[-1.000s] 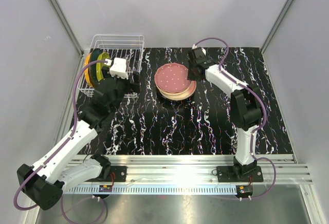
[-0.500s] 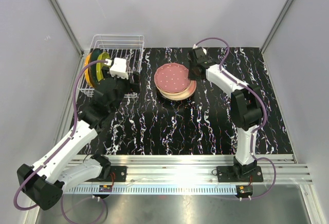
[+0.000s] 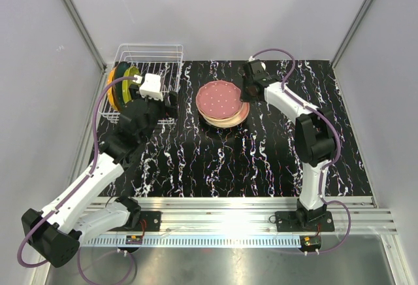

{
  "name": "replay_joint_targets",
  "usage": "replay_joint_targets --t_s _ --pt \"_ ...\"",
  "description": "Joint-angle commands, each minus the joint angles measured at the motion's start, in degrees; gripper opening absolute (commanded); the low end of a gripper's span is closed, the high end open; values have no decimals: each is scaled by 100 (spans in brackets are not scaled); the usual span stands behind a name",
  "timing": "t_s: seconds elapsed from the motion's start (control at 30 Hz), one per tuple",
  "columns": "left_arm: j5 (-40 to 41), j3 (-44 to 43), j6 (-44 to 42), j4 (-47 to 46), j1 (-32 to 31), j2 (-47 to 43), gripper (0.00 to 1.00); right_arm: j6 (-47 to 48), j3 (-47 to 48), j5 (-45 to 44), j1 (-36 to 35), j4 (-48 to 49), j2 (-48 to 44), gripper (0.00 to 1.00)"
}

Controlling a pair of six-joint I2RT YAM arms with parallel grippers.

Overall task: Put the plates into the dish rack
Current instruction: Grab a plate with the right arm

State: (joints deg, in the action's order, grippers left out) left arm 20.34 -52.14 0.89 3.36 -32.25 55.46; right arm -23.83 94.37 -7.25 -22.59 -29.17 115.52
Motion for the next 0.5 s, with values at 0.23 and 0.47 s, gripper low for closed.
replay_joint_targets --t_s 0.23,0.47 --pt "102 -174 -27 -248 -27 -132 93 -104 -138 206 114 52 -566 0" --pt "102 -174 -27 -256 -27 -115 93 -148 -94 136 141 -36 -768 0"
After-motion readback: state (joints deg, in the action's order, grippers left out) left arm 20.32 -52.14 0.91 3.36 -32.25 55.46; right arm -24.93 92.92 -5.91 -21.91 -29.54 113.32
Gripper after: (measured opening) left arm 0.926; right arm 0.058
